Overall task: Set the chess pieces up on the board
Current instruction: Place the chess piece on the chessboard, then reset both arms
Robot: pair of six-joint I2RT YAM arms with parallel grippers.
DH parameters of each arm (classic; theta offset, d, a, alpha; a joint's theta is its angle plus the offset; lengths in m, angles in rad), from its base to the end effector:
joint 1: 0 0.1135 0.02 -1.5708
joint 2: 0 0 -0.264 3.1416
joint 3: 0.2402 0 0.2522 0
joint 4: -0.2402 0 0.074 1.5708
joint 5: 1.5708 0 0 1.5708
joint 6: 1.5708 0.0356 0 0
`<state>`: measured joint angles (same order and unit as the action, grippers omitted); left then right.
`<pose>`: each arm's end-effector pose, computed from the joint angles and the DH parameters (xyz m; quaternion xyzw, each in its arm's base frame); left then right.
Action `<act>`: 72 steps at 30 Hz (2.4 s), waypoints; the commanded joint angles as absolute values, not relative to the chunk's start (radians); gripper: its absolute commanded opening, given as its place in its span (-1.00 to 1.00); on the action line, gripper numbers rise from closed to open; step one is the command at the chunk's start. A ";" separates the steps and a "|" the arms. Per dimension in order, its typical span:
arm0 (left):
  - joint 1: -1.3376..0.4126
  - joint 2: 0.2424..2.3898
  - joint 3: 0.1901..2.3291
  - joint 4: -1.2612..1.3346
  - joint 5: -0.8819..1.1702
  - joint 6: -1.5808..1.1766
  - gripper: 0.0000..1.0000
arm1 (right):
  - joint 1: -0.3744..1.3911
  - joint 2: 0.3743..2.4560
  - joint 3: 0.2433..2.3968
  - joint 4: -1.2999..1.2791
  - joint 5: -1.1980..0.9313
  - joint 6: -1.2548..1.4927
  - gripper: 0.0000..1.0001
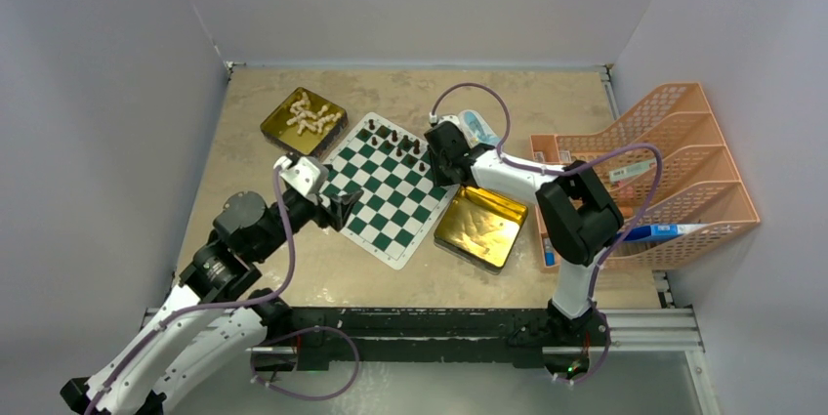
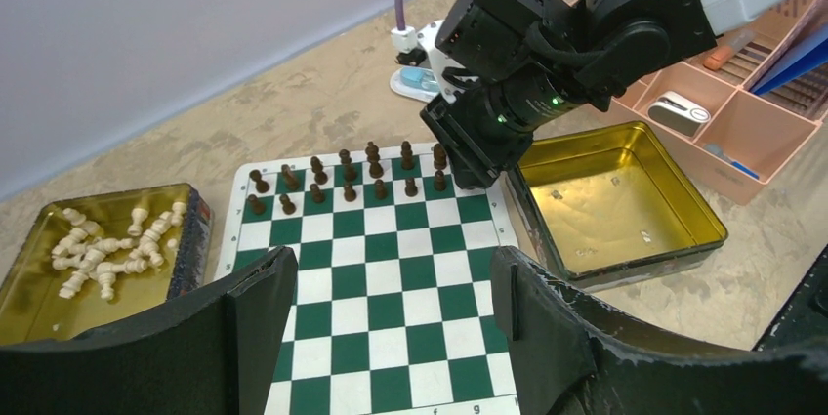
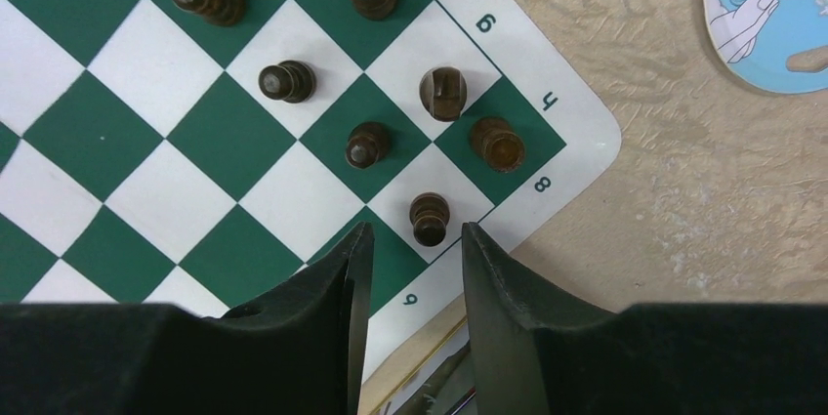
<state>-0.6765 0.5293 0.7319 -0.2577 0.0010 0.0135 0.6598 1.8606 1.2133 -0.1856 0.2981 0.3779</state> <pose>0.1009 -0.0811 0.3488 0.2460 0.6834 -0.2241 0.6498 0.3222 0.2367 0.1867 -0.0765 0.9207 0.0566 0.3784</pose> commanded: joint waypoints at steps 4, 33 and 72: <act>-0.678 0.574 0.743 -0.236 0.066 -0.040 0.45 | 0.652 1.806 1.260 -0.225 0.324 0.402 -0.15; -0.678 0.596 0.745 -0.250 0.058 -0.034 0.45 | 0.640 1.674 1.137 -0.210 0.361 0.417 -0.15; -0.677 0.718 0.907 -0.208 0.106 -0.375 0.63 | 0.640 0.935 0.933 0.063 0.002 0.416 0.97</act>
<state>-0.6765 0.7258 0.9348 -0.2916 0.1211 -0.3645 0.6418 0.9634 0.9321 0.0059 0.0288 0.3977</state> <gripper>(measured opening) 0.810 0.987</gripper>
